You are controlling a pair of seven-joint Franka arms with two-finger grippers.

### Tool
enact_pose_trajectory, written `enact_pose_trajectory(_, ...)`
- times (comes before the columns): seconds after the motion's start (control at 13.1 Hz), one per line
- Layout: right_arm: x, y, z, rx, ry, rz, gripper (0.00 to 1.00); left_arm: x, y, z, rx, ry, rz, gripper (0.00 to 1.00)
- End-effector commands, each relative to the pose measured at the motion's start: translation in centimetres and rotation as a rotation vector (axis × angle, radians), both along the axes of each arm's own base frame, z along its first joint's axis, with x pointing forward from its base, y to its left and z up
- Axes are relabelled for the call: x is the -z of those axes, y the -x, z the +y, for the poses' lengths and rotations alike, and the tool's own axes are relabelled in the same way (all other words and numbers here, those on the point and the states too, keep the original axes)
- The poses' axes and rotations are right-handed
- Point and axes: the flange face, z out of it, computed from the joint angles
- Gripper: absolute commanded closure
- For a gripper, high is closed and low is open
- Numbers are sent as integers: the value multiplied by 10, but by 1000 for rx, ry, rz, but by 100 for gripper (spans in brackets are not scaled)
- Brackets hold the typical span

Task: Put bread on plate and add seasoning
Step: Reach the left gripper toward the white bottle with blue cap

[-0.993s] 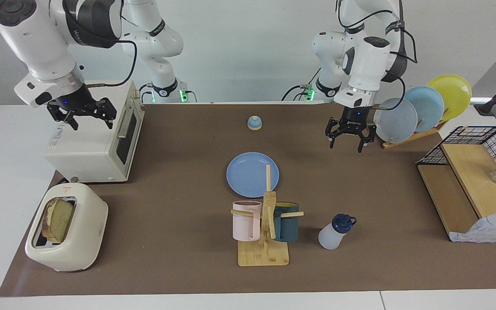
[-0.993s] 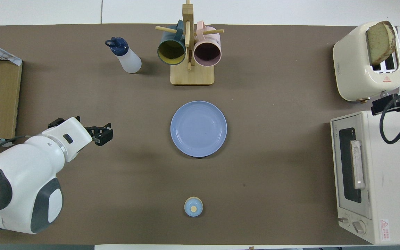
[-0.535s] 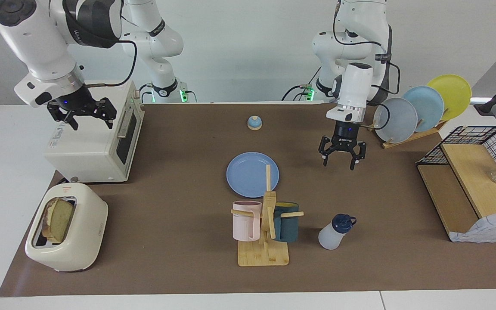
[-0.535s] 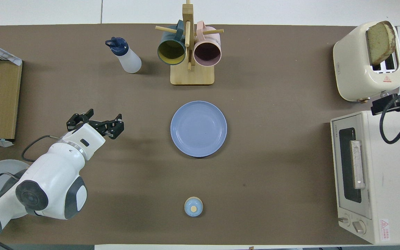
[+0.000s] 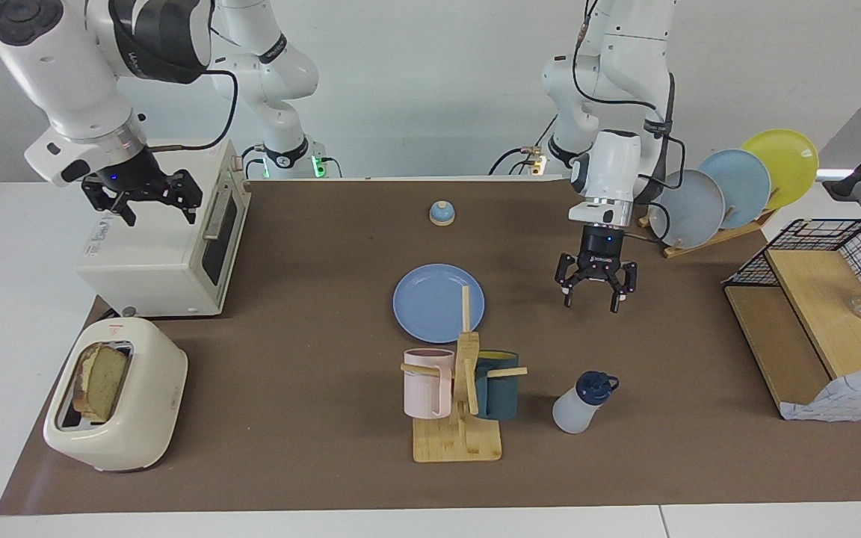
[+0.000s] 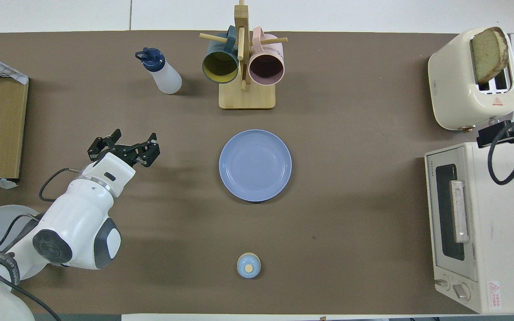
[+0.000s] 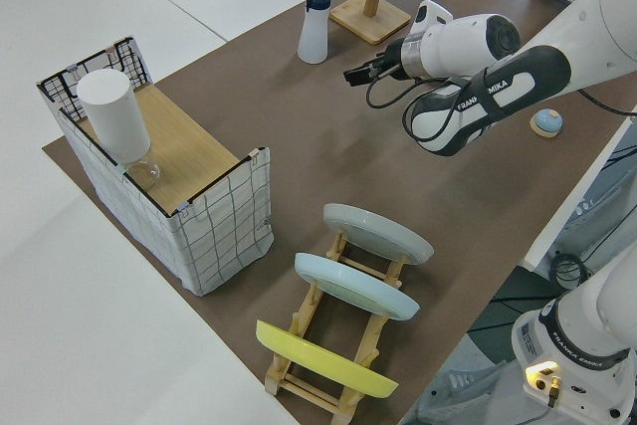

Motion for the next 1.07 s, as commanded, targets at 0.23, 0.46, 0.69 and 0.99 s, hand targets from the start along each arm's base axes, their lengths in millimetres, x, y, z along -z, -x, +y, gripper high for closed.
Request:
enact_pose_trajectory(0.23,0,5,-1,-12,-24,4,0,18,-24,-55,-21,73,2,0)
enact_pose_trajectory(0.46,1,5,-1,-12,-23,5,0,36,-41,-66,-16,37,3,0)
enact_pose_trajectory(0.69,0,5,-1,-12,-23,4,0,54,-51,-81,-109,-51,-47,0)
enact_pose_trajectory(0.99,0,5,-1,-12,-22,4,0,69,-57,-103,-170,-62,-83,0)
